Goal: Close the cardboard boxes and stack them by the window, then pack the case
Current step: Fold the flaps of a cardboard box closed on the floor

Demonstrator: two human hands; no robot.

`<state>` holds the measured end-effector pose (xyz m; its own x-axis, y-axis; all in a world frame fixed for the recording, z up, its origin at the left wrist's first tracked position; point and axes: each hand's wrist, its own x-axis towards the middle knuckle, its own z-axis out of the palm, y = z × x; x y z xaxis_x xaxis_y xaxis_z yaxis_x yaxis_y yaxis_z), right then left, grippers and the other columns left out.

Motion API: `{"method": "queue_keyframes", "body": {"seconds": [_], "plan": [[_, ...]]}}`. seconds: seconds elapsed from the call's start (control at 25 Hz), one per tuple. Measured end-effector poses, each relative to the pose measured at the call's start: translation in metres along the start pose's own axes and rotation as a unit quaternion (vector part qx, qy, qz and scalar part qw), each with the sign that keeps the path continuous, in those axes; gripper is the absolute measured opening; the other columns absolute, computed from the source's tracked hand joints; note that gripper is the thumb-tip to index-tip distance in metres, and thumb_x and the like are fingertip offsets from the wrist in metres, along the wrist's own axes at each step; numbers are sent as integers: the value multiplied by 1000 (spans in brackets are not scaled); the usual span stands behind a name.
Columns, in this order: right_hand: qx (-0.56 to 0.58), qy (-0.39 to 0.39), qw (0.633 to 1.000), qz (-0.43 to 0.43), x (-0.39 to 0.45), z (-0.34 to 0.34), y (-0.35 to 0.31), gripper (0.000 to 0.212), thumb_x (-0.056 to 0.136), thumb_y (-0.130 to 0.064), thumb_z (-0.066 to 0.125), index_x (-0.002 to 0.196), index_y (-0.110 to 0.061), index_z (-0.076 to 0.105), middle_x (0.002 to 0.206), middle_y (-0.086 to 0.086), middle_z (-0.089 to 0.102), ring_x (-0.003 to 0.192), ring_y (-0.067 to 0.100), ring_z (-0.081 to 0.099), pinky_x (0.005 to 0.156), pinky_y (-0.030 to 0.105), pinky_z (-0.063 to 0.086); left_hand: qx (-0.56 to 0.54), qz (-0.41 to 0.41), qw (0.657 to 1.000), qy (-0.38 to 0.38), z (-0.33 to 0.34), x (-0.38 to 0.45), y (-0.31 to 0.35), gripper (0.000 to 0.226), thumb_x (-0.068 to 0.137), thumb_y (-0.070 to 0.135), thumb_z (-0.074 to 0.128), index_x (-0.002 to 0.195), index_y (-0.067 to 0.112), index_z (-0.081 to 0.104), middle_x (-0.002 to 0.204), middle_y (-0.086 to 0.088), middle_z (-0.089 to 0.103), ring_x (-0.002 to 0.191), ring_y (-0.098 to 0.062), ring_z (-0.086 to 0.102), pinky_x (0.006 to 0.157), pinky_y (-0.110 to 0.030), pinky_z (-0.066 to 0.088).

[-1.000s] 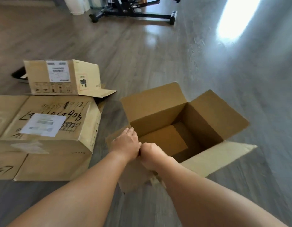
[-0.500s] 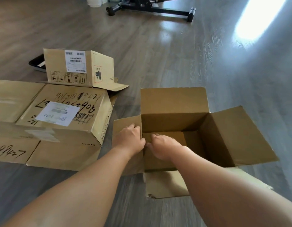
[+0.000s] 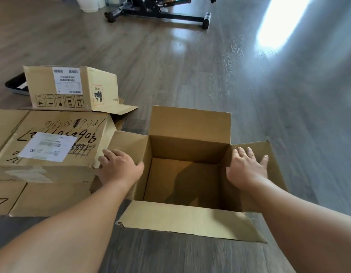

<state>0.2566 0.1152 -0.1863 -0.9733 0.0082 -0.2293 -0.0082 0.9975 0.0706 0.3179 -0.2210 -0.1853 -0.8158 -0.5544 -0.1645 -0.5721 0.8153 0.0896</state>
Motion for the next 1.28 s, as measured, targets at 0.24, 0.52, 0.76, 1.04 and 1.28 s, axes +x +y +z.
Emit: {"method": "queue_keyframes", "body": {"seconds": [0.24,0.52,0.76,1.04,1.28], "plan": [[21,-18,987,157,-23,-15,27,70,96,-48,39,158,-19,22,168,11,9,150,47,12,112,71,17,57,36,996,60,-33,-21,23,80,90,42,48,152,-4,24,160,-25,23,144,-39,25,103,-60,36],[-2,70,986,153,-39,-51,5,66,88,-41,44,143,-5,49,158,21,33,127,46,47,96,51,42,-1,192,974,124,-60,-24,56,49,84,17,51,127,-7,55,140,-26,52,123,-39,51,91,-44,51],[51,106,993,9,-31,-74,-50,60,88,-30,52,139,1,50,155,24,37,122,40,56,78,40,50,-114,322,930,134,-48,-30,71,16,96,21,49,97,12,62,101,-4,68,84,-21,65,64,-26,53],[128,45,977,-165,-36,-41,-50,28,101,-29,43,123,-13,50,112,7,61,94,29,64,65,37,46,-10,348,929,-126,-25,-19,21,42,97,9,41,132,23,59,137,4,60,120,-18,59,103,-42,49],[33,-60,975,-210,-39,-9,10,37,95,-8,46,127,-25,50,135,-13,46,109,20,60,82,38,51,62,370,916,-144,-25,-10,-17,82,86,-9,48,153,38,36,159,25,26,144,-12,35,114,-38,38]]}}
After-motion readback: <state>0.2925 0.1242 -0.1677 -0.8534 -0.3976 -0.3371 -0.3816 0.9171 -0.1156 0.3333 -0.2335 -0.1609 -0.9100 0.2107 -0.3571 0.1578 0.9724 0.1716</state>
